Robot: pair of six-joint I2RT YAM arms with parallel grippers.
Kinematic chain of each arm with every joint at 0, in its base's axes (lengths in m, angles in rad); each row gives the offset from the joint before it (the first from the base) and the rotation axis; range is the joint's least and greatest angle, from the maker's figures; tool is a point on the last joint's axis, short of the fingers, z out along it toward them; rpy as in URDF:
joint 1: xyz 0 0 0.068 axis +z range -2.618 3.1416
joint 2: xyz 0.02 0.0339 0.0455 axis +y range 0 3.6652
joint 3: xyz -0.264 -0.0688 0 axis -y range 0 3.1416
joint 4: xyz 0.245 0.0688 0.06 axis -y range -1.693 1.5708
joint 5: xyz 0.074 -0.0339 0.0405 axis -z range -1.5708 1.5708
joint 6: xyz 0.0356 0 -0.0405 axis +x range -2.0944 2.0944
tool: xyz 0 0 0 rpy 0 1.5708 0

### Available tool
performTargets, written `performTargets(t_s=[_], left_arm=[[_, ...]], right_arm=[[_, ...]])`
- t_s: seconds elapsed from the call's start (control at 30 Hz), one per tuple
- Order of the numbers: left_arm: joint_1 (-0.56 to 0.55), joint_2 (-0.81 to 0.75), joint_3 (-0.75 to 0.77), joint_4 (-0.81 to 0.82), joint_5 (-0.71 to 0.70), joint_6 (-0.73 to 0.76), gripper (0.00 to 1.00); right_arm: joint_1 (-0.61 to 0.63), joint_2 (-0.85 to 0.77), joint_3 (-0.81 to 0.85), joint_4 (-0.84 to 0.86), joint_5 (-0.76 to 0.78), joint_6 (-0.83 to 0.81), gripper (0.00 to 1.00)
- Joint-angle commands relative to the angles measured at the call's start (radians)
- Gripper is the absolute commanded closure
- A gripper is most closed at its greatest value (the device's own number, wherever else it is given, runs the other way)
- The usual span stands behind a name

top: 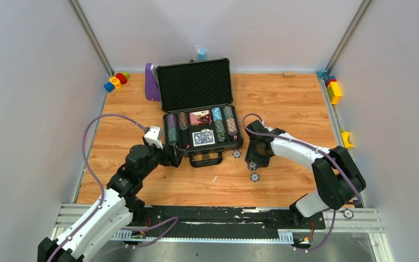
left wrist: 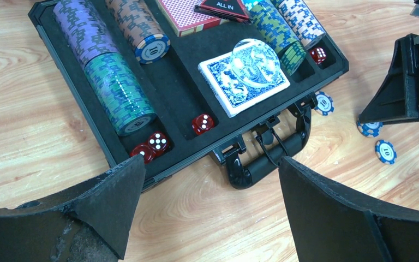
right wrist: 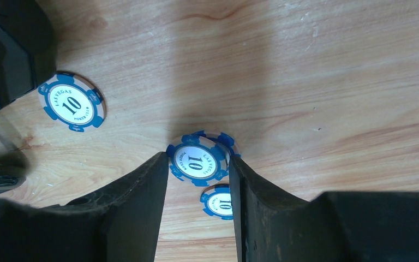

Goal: Pack up texas hold em set

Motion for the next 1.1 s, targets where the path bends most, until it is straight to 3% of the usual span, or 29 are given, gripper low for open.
performTargets(t_s=[0.0, 0.07, 0.17, 0.23, 0.63, 1.07], left_arm=[[-0.002, -0.005, -0.003, 0.044, 0.010, 0.012, 0.00], [-0.002, -0.005, -0.003, 0.043, 0.011, 0.012, 0.00], [-0.003, -0.005, -0.003, 0.044, 0.012, 0.013, 0.00], [-0.002, -0.005, -0.004, 0.044, 0.012, 0.013, 0.00], [-0.003, -0.006, -0.003, 0.042, 0.012, 0.013, 0.00], [-0.002, -0.008, -0.004, 0.040, 0.012, 0.014, 0.00]], right_arm=[[-0.017, -0.019, -0.009, 0.029, -0.004, 0.015, 0.56], [-0.017, -0.024, -0.007, 0.014, -0.001, 0.015, 0.53], [-0.016, -0.035, 0.000, -0.013, 0.016, 0.002, 0.31], [-0.017, -0.046, 0.001, -0.021, 0.024, -0.010, 0.27], [0.067, 0.060, 0.076, -0.055, 0.060, -0.113, 0.19], [0.037, 0.145, 0.086, -0.079, 0.043, -0.154, 0.27]])
